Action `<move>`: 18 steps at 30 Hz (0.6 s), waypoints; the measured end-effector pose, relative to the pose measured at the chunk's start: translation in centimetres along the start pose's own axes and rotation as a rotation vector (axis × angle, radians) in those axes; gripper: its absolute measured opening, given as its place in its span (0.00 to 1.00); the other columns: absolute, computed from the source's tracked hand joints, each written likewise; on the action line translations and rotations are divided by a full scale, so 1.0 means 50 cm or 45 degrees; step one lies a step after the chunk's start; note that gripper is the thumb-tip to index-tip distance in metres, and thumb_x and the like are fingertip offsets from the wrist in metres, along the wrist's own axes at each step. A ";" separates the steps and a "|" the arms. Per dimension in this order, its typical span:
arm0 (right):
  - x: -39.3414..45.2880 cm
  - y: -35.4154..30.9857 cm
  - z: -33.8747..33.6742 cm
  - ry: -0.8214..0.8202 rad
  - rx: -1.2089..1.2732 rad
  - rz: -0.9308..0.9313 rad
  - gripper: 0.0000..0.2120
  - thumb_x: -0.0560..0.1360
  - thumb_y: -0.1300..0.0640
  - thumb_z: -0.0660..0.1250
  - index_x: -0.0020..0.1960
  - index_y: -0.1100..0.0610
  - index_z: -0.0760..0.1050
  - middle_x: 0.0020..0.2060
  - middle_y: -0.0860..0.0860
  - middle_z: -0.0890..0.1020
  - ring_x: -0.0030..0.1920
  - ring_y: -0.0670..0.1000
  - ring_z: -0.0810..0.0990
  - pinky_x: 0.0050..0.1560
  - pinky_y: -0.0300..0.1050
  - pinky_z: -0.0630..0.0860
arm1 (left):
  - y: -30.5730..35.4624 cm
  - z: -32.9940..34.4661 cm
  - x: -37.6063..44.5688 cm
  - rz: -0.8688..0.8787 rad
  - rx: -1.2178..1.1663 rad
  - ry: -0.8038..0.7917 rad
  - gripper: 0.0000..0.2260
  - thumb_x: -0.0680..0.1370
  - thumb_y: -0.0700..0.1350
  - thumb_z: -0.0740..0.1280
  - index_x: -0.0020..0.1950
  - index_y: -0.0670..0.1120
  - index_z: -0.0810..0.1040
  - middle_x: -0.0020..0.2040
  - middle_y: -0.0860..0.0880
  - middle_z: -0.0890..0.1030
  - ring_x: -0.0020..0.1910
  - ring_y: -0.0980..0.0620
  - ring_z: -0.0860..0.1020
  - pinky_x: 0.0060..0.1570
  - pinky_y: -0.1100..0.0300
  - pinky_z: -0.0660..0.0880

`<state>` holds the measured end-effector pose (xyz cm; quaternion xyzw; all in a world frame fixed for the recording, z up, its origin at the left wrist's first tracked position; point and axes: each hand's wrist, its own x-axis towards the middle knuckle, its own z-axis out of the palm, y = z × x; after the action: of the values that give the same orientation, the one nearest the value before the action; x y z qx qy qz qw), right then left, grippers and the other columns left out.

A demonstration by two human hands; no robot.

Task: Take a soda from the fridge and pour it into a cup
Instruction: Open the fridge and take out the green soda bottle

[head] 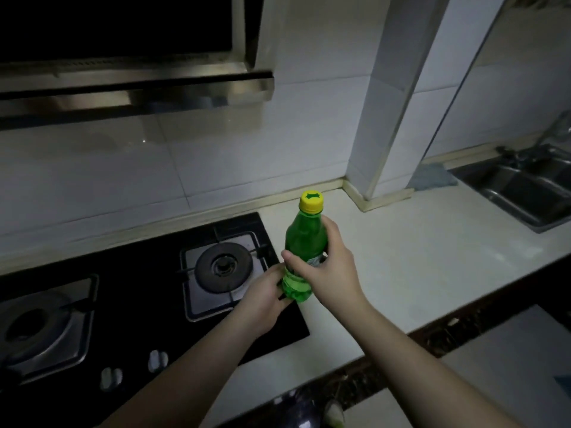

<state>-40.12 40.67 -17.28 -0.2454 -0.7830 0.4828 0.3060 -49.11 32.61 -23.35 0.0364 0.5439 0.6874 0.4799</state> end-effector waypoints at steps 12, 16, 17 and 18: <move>0.133 0.236 -0.065 -0.166 -0.060 0.162 0.33 0.66 0.49 0.78 0.63 0.40 0.62 0.51 0.33 0.74 0.52 0.40 0.76 0.51 0.43 0.77 | -0.082 0.097 0.207 -0.214 0.303 0.192 0.14 0.84 0.47 0.59 0.66 0.43 0.74 0.57 0.46 0.81 0.55 0.50 0.79 0.51 0.60 0.77; 0.157 0.298 -0.072 -0.226 -0.062 0.244 0.35 0.65 0.53 0.79 0.66 0.49 0.65 0.52 0.43 0.76 0.52 0.46 0.77 0.52 0.47 0.78 | -0.111 0.110 0.276 -0.300 0.242 0.279 0.11 0.85 0.45 0.56 0.49 0.44 0.76 0.47 0.46 0.78 0.43 0.53 0.76 0.39 0.66 0.74; 0.162 0.311 -0.072 -0.240 -0.057 0.260 0.36 0.65 0.54 0.80 0.67 0.50 0.65 0.52 0.44 0.77 0.52 0.47 0.77 0.52 0.48 0.78 | -0.113 0.114 0.285 -0.320 0.251 0.281 0.12 0.84 0.42 0.56 0.44 0.44 0.75 0.43 0.47 0.75 0.39 0.54 0.74 0.35 0.67 0.72; 0.167 0.322 -0.071 -0.254 -0.056 0.271 0.36 0.65 0.55 0.80 0.67 0.51 0.65 0.52 0.45 0.77 0.52 0.48 0.78 0.52 0.48 0.77 | -0.120 0.114 0.294 -0.320 0.266 0.286 0.12 0.84 0.39 0.55 0.43 0.43 0.75 0.41 0.47 0.75 0.38 0.54 0.73 0.34 0.67 0.71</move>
<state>-41.89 55.16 -28.64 -0.2844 -0.7893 0.5174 0.1682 -50.02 46.65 -32.64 -0.0591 0.6627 0.5615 0.4920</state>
